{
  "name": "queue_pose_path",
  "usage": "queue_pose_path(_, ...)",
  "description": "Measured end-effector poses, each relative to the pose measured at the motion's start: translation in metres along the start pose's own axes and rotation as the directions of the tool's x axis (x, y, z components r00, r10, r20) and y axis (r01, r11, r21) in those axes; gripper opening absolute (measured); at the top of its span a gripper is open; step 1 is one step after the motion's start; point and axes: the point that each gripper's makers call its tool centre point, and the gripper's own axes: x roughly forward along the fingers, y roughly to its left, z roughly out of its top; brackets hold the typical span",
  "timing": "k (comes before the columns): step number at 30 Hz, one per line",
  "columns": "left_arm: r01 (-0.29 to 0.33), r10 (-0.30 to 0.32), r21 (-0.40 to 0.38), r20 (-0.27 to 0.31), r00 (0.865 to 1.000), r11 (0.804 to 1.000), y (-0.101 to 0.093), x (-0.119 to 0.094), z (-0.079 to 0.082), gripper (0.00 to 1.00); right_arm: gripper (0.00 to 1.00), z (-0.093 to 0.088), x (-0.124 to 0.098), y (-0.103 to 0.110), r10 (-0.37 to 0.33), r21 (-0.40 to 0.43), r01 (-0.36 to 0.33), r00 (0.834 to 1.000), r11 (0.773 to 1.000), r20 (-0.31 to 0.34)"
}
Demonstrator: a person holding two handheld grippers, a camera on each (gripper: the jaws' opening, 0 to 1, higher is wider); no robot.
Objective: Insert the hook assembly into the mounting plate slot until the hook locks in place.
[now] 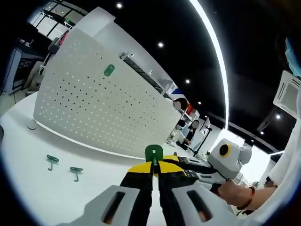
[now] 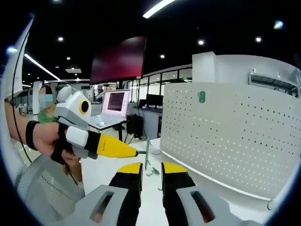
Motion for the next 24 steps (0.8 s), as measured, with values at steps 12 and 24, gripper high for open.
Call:
queue_pose_path(12, -0.025, 0.024, 0.057, 0.008, 1.000, 0.998, -0.003, -0.002, 0.007, 0.03, 0.28, -0.014, -0.013, -0.001, -0.011, 0.052, 0.014, 0.999, 0.999, -0.050)
queue_pose_path(24, -0.067, 0.062, 0.098, 0.046, 0.997, 0.993, 0.001, 0.002, 0.022, 0.03, 0.36, -0.015, -0.031, -0.006, -0.041, 0.034, 0.043, 0.998, 0.999, -0.041)
